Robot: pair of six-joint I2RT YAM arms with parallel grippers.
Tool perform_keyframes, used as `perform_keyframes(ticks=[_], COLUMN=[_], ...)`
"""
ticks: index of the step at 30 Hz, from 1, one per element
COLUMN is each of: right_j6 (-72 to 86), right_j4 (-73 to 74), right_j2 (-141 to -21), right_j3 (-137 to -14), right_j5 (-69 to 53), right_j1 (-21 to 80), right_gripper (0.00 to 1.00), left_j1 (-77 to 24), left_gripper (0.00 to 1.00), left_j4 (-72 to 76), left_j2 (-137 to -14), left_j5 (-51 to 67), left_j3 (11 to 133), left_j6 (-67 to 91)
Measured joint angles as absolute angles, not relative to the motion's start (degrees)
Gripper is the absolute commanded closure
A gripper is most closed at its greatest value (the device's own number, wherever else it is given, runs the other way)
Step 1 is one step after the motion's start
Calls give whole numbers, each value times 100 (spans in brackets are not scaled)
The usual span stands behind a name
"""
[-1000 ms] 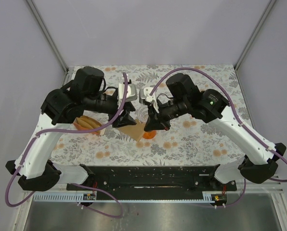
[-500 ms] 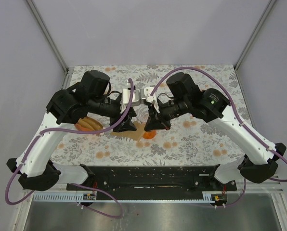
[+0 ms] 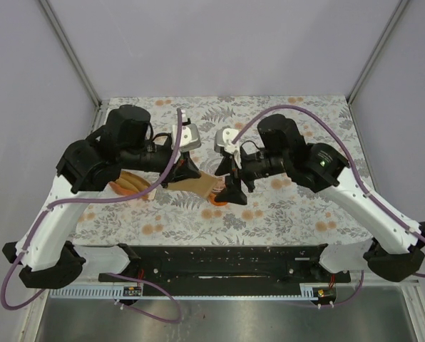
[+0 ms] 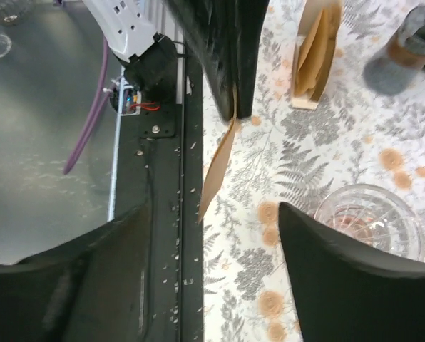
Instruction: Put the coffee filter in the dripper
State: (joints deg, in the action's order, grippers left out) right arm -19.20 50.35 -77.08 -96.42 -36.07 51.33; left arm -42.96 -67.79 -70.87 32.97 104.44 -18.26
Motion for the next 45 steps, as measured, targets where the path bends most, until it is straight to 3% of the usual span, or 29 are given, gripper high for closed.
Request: perform_keyframes(ticks=[4, 8, 10, 16, 17, 20, 21, 22, 23, 25, 26, 30, 34, 39, 45], right_j6=[-1459, -690, -189, 915, 1057, 1337, 1413, 1446, 1444, 1420, 1363, 746, 97, -515, -823], right_j4=[4040, 2779, 2088, 799, 582, 54, -80, -191, -242, -276, -246, 742, 2104, 3498, 3979], right_j2=[-6820, -6298, -6254, -6921, -7024, -7203, -7234, -7247, -7249, -7249, -7249, -7249, -7231, -7365, -7548], right_j3=[-8543, -7964, -7778, -7745, -7706, -7612, -7609, -7609, -7616, -7629, -7634, -7824, -7970, -8018, -8060], right_j5=[-3457, -3345, -3411, -3846, -3918, -4171, -4224, -4296, -4322, -4421, -4471, -4692, -4668, -4606, -4451], right_j1=[5133, 5133, 5135, 5137, 5140, 5162, 5177, 5190, 5207, 5225, 5229, 5236, 5242, 5588, 5887], right_gripper=[11, 21, 29, 37, 44, 89, 98, 100, 100, 100, 100, 100, 100, 100, 100], left_j1=[-4270, -4174, -4112, -3870, -3817, -3658, -3627, -3601, -3590, -3588, -3588, -3581, -3548, -3369, -3111], left_gripper=[100, 100, 100, 100, 100, 100, 100, 98, 85, 46, 38, 27, 28, 46, 59], left_j4=[-6604, -6514, -6436, -6276, -6265, -6189, -6163, -6152, -6141, -6095, -6077, -6281, -6549, -6827, -6938], left_j2=[-6864, -6720, -6659, -6534, -6528, -6482, -6464, -6451, -6440, -6394, -6372, -6189, -5931, -5592, -5638], left_j5=[3216, 3400, 3586, 4040, 4093, 4217, 4246, 4281, 4300, 4316, 4313, 4206, 3933, 3883, 4633], left_j3=[10560, 10873, 10986, 11052, 11045, 10995, 10980, 10965, 10951, 10888, 10847, 10501, 10053, 9251, 8971], left_j6=[-1492, -1225, -1109, -781, -727, -563, -523, -478, -447, -410, -436, -694, -1072, -1422, -1634])
